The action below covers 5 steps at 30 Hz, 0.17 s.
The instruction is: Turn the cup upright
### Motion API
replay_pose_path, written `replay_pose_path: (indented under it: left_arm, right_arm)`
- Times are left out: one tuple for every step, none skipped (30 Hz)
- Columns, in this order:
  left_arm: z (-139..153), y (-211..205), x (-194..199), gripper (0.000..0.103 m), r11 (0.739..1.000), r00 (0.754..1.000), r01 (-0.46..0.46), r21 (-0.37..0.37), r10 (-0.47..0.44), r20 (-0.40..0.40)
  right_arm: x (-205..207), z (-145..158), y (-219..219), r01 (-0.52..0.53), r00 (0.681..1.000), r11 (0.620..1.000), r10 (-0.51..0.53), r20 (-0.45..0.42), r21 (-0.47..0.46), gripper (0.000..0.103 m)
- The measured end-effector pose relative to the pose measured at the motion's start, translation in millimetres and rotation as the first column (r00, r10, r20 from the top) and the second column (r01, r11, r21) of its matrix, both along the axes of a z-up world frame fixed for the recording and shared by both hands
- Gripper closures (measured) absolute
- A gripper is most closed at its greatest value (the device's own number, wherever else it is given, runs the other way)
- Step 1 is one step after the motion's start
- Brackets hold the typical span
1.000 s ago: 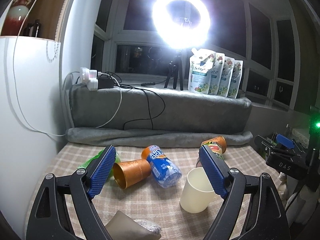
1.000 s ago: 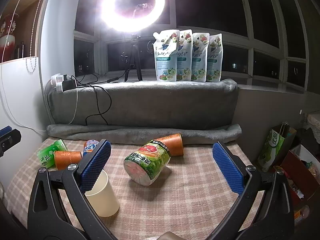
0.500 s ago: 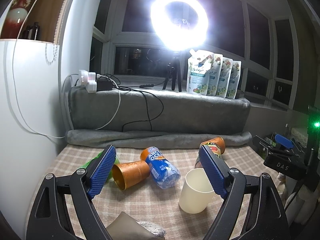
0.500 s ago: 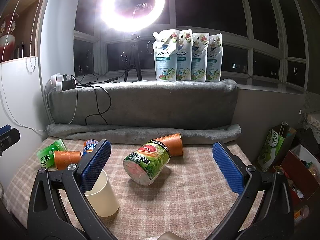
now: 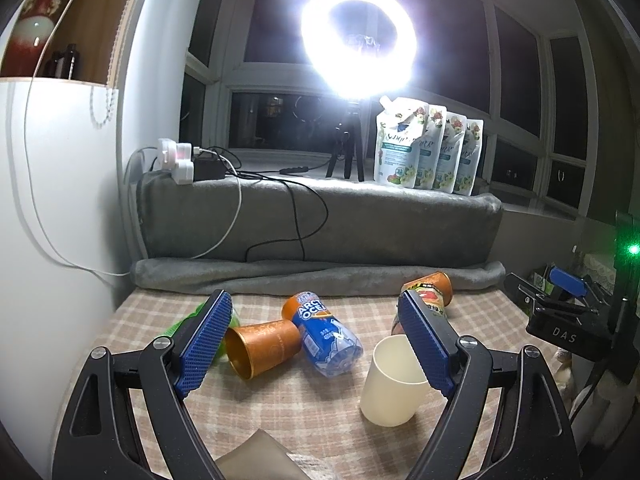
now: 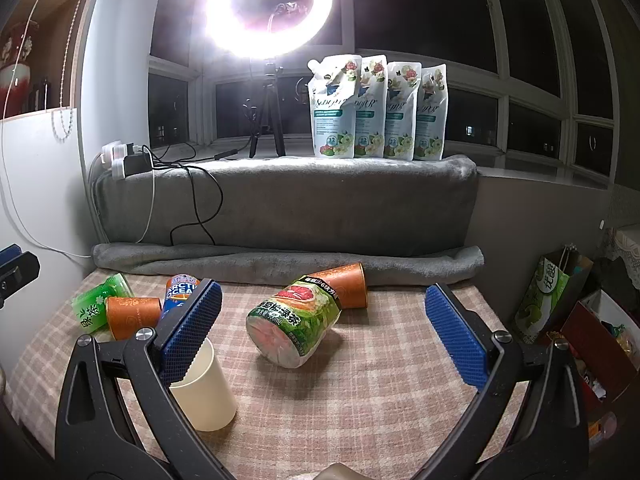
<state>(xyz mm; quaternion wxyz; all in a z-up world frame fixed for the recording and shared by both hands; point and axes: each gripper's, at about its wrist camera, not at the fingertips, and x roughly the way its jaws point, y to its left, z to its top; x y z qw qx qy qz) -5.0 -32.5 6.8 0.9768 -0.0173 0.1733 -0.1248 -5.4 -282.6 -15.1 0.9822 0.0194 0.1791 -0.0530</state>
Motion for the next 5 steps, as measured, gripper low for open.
replay_pose_path:
  left_arm:
    - [-0.1,0.1,0.2,0.018,1.000,1.000,-0.001,0.003,0.001,0.003]
    - [0.2,0.6,0.8,0.018,1.000,1.000,-0.001,0.003,0.001,0.004]
    - [-0.5,0.8,0.8,0.018,1.000,1.000,-0.002,0.002,0.002,0.006]
    - [-0.5,1.3,1.0,0.018,1.000,1.000,-0.005,0.002,0.005,0.008]
    - [-0.7,1.6,1.1,0.018,1.000,1.000,-0.007,0.002,0.007,0.010]
  right_arm:
    - [0.2,0.2,0.0,0.000,1.000,1.000,0.000,0.000,0.000,0.000]
    - [0.3,0.3,-0.1,0.000,1.000,1.000,0.000,0.000,0.000,0.000]
    - [0.6,-0.3,-0.4,0.001,1.000,1.000,-0.001,0.000,0.001,0.000]
    - [0.6,-0.4,-0.5,0.000,1.000,1.000,0.000,0.000,0.001,0.000]
    - [0.6,-0.4,-0.5,0.000,1.000,1.000,0.000,0.000,0.001,0.000]
